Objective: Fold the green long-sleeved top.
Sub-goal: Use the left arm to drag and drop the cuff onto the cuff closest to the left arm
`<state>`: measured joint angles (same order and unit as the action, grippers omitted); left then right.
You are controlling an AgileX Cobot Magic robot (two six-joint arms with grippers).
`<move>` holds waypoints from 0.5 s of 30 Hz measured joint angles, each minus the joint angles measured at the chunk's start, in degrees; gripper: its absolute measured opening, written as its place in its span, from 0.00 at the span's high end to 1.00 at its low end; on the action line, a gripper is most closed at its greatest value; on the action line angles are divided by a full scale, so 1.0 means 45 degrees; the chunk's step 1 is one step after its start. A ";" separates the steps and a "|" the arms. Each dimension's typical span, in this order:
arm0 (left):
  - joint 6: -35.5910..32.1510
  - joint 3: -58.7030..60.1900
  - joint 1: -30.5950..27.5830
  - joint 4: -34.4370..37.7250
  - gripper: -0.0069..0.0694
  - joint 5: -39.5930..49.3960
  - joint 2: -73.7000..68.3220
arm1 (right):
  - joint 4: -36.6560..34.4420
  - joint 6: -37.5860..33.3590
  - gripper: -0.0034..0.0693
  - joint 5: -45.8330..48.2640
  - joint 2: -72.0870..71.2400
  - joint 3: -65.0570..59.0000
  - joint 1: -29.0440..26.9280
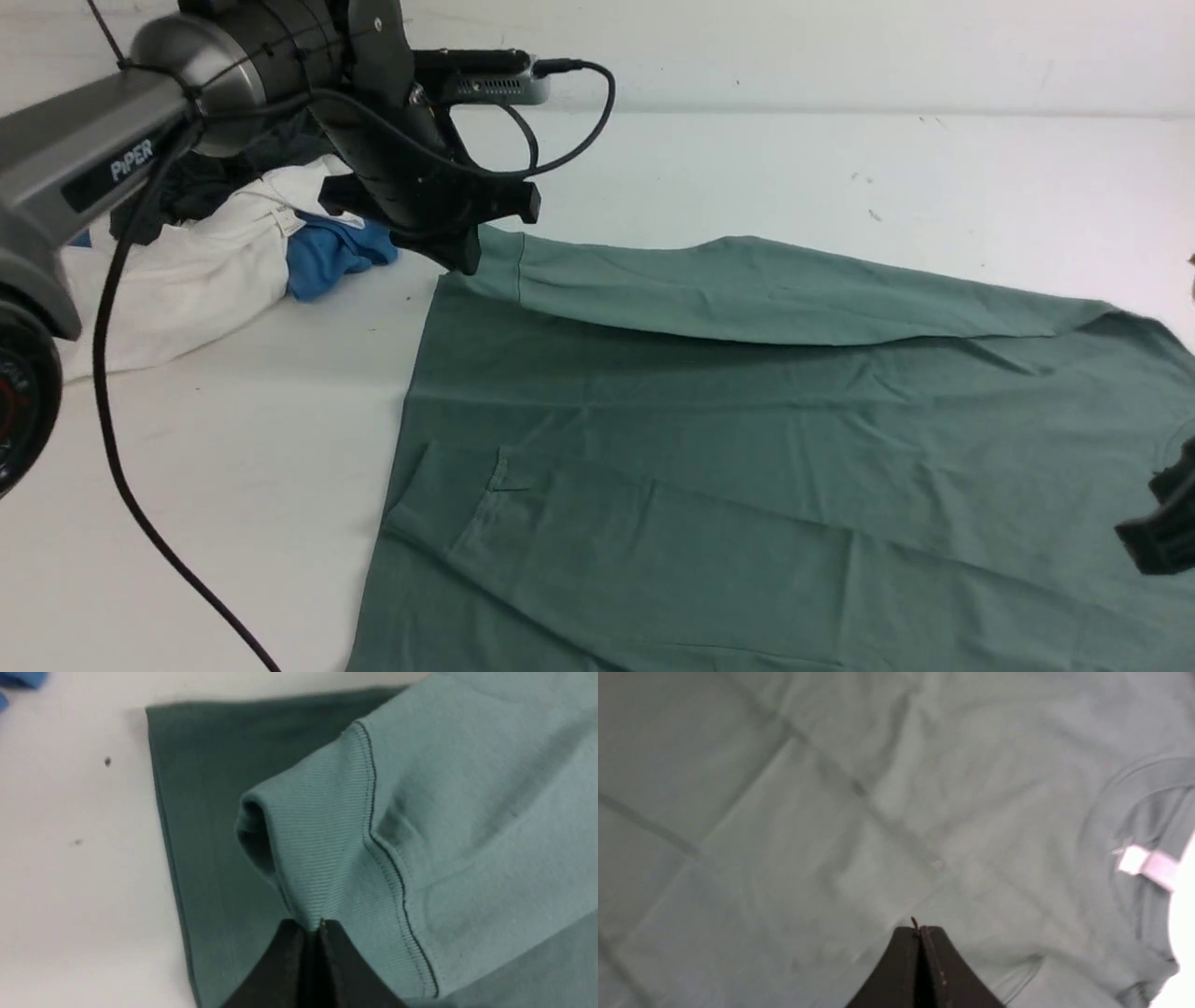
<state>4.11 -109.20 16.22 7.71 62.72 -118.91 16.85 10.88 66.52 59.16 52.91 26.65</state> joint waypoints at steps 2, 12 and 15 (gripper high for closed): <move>-0.0114 0.0000 0.0000 0.0040 0.90 0.0982 0.0244 | 0.0196 0.0125 0.97 -0.0124 0.0060 0.0000 -0.0378; -0.0023 0.2192 0.1316 -0.0612 0.90 0.1665 0.2179 | -0.0253 -0.0372 0.97 -0.0489 0.0119 0.0000 -0.2004; 0.0578 0.3234 0.1749 -0.0796 0.90 0.1679 0.2894 | -0.0715 -0.0778 0.97 -0.0489 0.0119 0.0000 -0.2068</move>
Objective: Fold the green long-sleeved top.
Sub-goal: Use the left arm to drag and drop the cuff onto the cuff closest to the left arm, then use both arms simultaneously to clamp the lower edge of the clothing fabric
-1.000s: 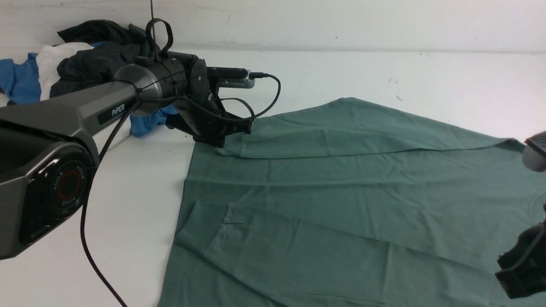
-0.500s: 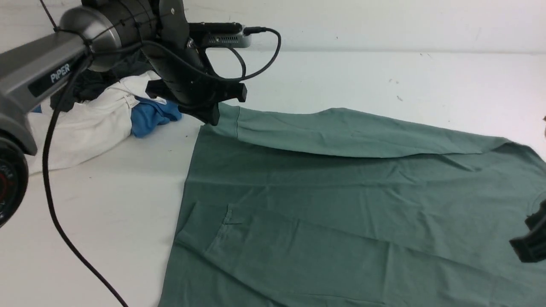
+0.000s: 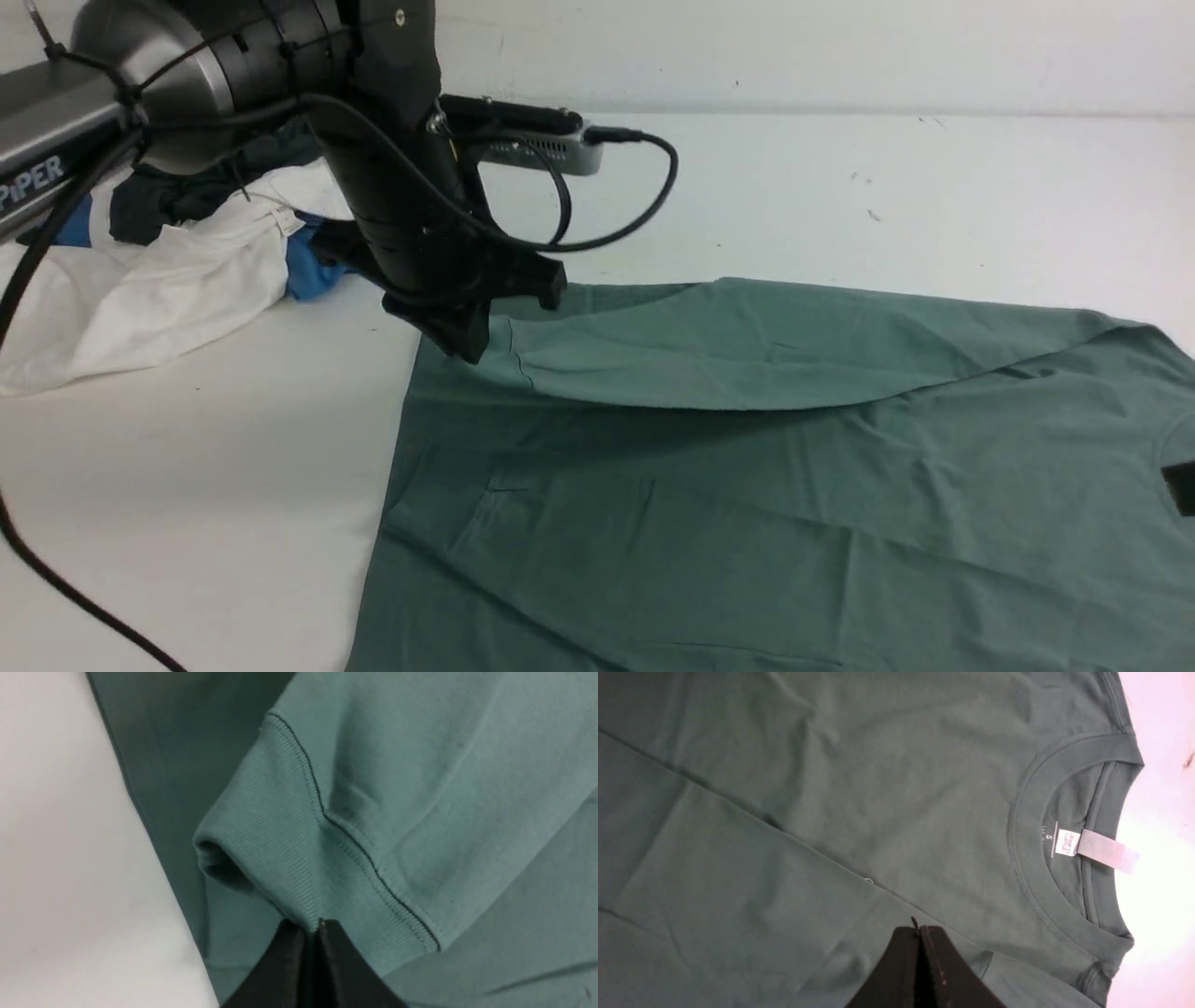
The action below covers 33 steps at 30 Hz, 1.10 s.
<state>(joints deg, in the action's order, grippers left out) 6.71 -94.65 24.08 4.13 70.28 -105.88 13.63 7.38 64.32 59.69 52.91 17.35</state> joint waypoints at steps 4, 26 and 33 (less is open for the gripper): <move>0.1024 0.1910 0.0154 -0.0362 0.90 0.0030 0.1153 | -0.0772 -0.0534 0.97 -0.0088 0.0000 0.0000 -0.0024; 0.1772 0.5077 0.0618 -0.0037 0.82 -0.0035 0.1919 | -0.1764 -0.0963 0.97 -0.0554 0.0000 0.0000 -0.0024; 0.1639 0.5077 0.0618 -0.0324 0.56 -0.0047 0.1919 | -0.1838 -0.0963 0.97 -0.0118 0.0333 0.0324 -0.0024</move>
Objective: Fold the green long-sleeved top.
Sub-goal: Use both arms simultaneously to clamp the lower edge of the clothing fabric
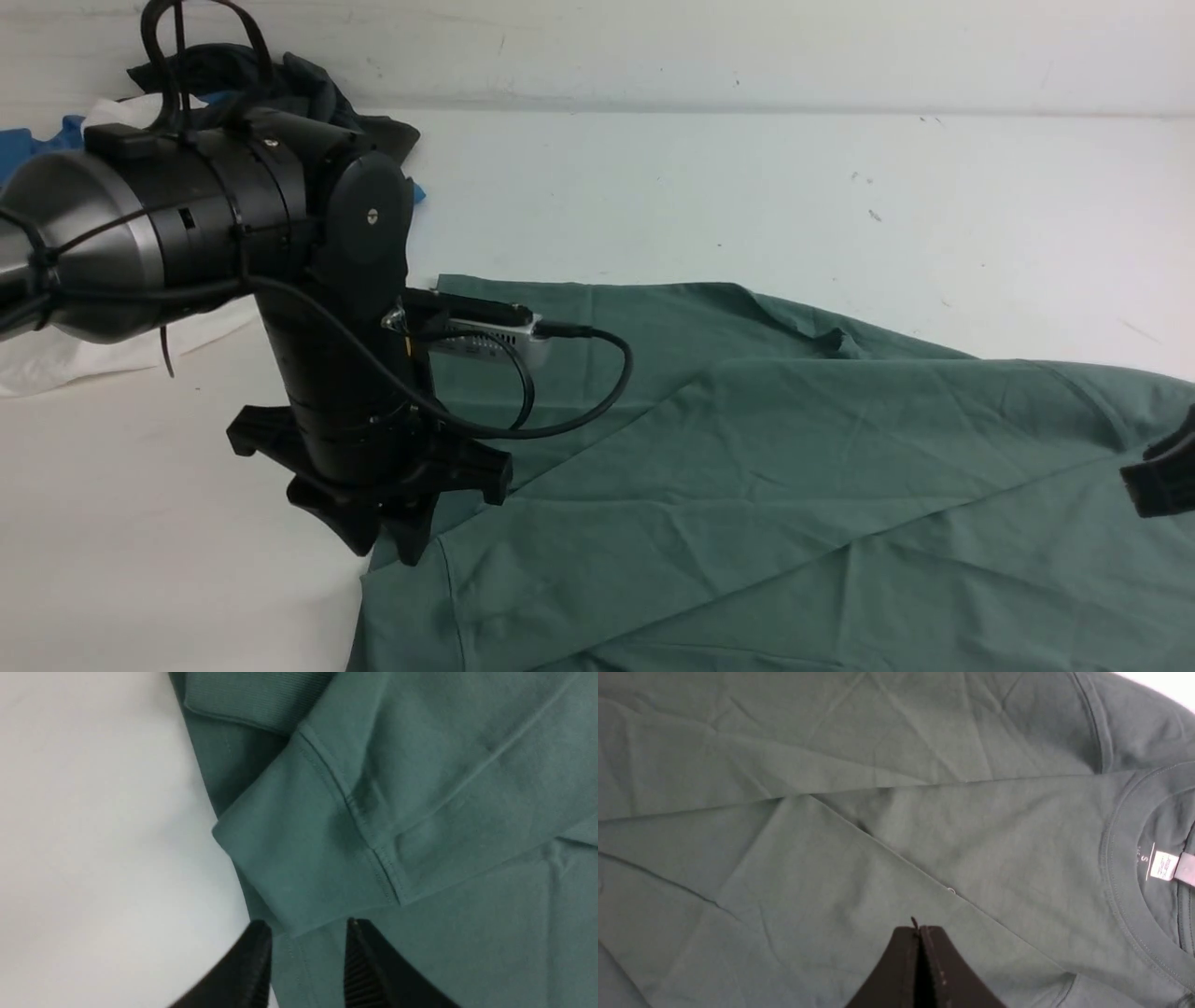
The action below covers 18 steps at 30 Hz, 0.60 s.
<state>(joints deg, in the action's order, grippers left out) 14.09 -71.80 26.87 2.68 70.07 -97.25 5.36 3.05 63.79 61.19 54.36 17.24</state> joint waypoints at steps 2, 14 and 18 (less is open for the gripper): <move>-0.0014 0.0000 0.0000 -0.0294 0.49 0.0000 0.0000 | -0.0110 -0.0064 0.97 0.0546 0.0536 0.0562 0.0000; -0.0286 0.0000 0.0935 -0.0245 0.89 -0.1746 -0.0182 | -0.3320 -0.2501 0.97 0.1618 0.5569 0.6205 -0.2360; -0.0289 0.0000 0.1196 -0.0152 0.91 -0.2521 -0.0810 | -0.3493 -0.2563 0.96 0.1630 0.7270 0.7713 -0.2371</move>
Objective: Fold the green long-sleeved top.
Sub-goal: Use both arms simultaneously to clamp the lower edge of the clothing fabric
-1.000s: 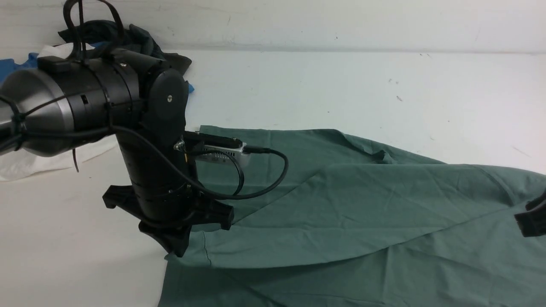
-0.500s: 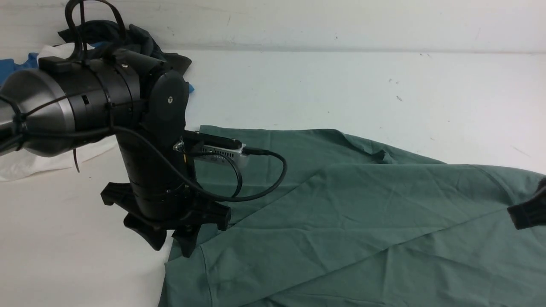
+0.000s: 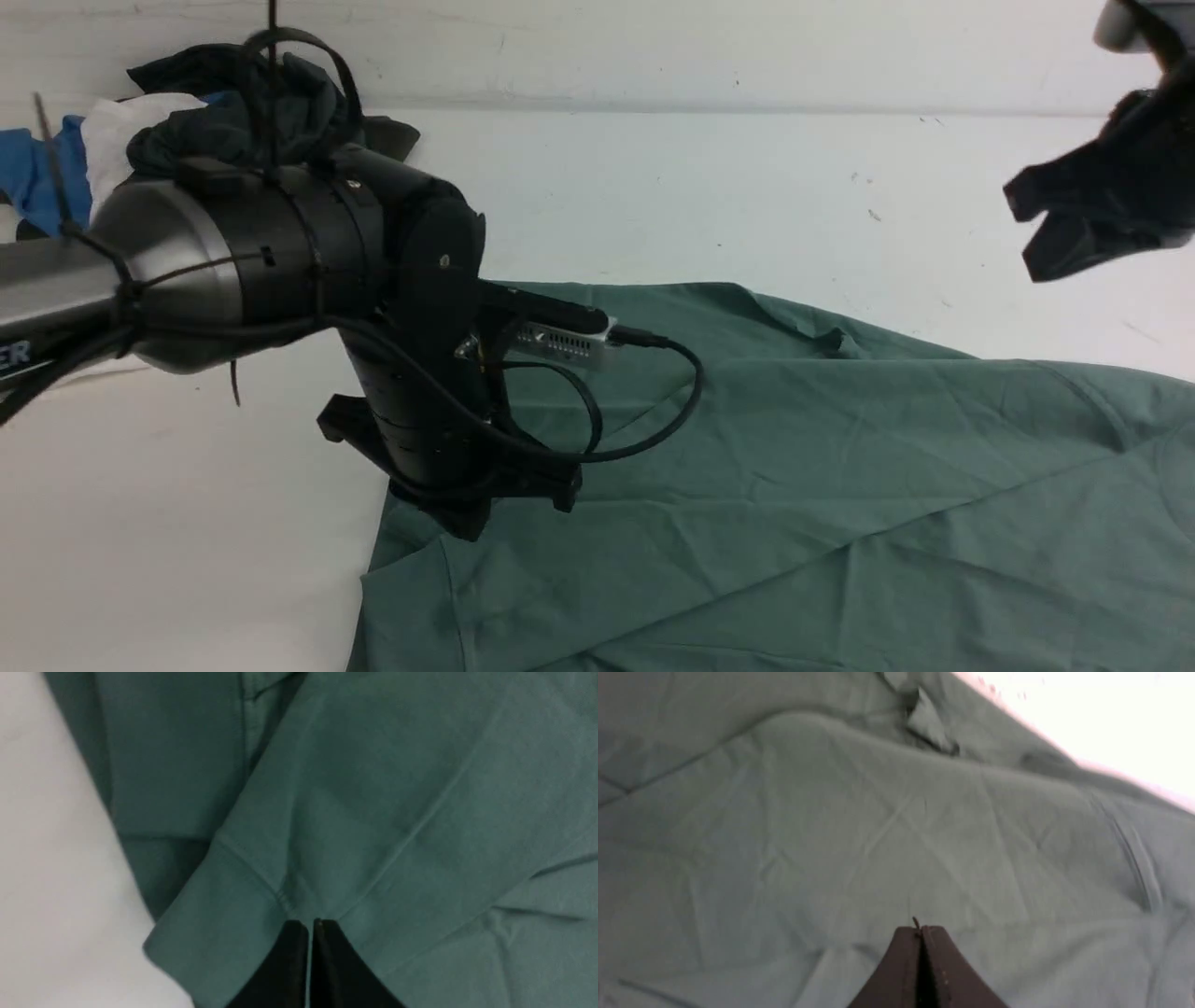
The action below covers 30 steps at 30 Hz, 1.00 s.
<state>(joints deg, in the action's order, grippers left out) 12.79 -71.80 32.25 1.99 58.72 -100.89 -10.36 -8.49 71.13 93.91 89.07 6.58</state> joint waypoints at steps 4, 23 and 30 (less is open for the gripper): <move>0.0000 0.0000 0.0012 0.0028 0.91 -0.0352 -0.1128 | -0.0002 0.0000 0.93 0.0000 0.2183 0.1709 0.0000; -0.0010 -0.0174 0.0021 0.0028 0.91 -0.0669 -0.2480 | 0.0437 -0.0134 0.40 -0.0052 0.8783 0.6387 0.0911; -0.0010 -0.0174 0.0021 0.0028 0.91 -0.0669 -0.2480 | 0.1307 -0.0148 0.58 -0.0241 0.9462 0.6392 0.1116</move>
<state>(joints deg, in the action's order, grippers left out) 12.74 -72.58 32.34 2.12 55.71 -112.05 -4.48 -9.15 70.04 136.49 117.84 11.60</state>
